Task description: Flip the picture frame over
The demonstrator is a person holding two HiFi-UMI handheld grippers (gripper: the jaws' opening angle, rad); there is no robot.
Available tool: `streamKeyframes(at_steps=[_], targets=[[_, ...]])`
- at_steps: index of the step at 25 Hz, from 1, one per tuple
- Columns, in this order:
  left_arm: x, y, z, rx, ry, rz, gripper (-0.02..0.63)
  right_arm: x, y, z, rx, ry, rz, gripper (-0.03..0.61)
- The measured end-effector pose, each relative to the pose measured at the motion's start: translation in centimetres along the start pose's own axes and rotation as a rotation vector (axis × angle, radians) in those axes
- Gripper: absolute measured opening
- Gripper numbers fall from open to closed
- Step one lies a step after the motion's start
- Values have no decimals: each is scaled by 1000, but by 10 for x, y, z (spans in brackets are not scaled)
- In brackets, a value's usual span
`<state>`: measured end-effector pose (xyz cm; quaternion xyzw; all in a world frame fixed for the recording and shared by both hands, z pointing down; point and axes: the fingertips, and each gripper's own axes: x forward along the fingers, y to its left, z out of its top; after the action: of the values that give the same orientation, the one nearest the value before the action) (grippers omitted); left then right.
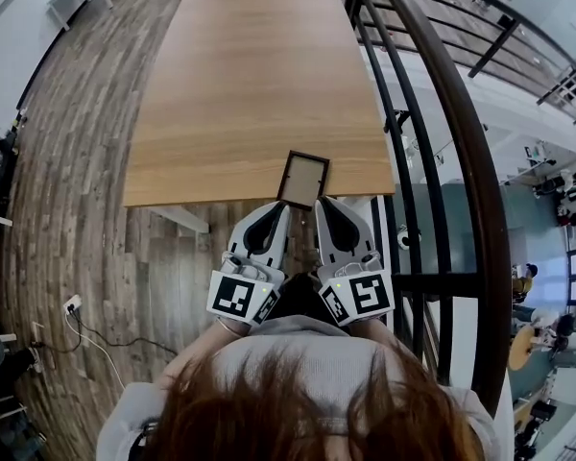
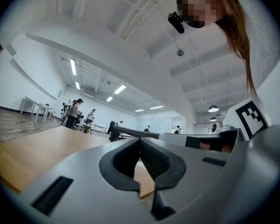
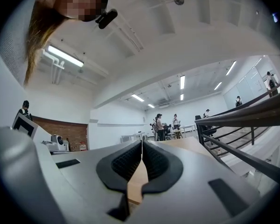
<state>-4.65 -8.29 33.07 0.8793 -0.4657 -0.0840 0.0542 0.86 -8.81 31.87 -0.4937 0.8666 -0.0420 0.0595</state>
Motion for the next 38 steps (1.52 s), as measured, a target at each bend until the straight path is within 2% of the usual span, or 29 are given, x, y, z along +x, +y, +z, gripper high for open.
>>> streamKeyframes(at_steps=[8,14,16,20,22,24,28,29,30,31,34,38], targets=[[7,5,9,-8,-25,52,6,10,-9,4,-1,14,44,17],[8,11,-8,-32,6,79,6,7,-29,-29,59,95,16,17],[10,12,-16,-40,22,83,6,6,-36,-48,111,141,16,17],[10,13,-32,-56,56,83,6,1,-41,-106,303,262,86,17],[9,16,-39,-65,73,83,6,-5,-44,-139,327,333,81,18],[8,18,-46,-74,88,82,6,-11,-50,-166,421,379,49,18],[6,15,-57,-81,121,70,6,-18,-76,-205,813,371,-65,20],[6,15,-59,-81,127,68,6,-17,-80,-211,890,364,-71,31],[5,15,-60,-80,131,68,6,-15,-83,-216,956,359,-68,81],[4,16,-61,-80,135,70,6,-12,-84,-222,1016,355,-62,115],[-1,19,-62,-78,145,78,6,-3,-91,-241,1168,347,-76,126],[-4,26,-65,-69,161,83,6,12,-93,-267,1274,363,-107,126]])
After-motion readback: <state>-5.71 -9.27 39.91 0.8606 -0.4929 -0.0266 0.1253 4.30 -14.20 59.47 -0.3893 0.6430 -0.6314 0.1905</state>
